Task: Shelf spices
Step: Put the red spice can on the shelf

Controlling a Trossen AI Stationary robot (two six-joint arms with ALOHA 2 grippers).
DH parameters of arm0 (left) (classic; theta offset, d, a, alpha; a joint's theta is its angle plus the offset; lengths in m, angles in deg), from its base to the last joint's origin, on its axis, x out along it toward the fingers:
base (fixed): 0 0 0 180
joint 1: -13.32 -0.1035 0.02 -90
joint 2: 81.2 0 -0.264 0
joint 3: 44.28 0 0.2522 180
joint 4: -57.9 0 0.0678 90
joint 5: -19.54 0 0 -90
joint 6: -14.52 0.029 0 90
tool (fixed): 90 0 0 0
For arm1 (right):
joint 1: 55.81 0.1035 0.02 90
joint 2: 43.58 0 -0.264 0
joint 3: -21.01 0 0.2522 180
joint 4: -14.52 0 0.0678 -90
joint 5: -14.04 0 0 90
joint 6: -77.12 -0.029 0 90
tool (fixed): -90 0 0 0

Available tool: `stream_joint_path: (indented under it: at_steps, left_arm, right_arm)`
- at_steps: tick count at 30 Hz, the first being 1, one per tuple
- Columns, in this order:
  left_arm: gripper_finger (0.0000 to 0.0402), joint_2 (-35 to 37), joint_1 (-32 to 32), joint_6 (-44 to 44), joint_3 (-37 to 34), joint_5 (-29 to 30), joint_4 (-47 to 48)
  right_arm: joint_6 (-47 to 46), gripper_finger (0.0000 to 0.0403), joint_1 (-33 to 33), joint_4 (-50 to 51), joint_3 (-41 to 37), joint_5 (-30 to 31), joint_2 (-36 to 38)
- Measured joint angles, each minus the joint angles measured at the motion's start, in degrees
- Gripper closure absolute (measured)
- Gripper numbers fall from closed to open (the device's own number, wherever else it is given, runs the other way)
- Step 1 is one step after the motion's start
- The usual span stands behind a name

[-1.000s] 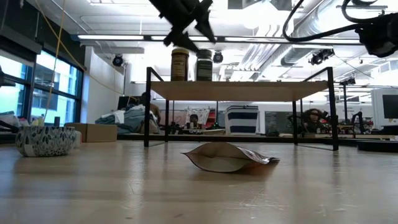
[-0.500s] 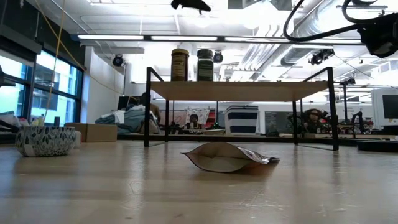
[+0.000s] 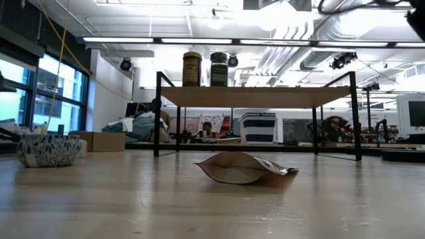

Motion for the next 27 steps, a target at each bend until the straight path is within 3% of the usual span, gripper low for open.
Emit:
stream_joint_path:
  at_steps: [11, 27]
  left_arm:
    - [0.0092, 0.00, 2.49, -1.89, -0.24, 2.84, 2.64]
    - [0.0092, 0.00, 3.18, -3.71, -0.24, 4.17, 3.09]
  right_arm:
    - [0.23, 0.0126, 2.71, 2.95, 0.02, 1.63, -4.97]
    - [2.83, 0.0126, 2.73, 0.94, 0.02, 1.52, -5.17]
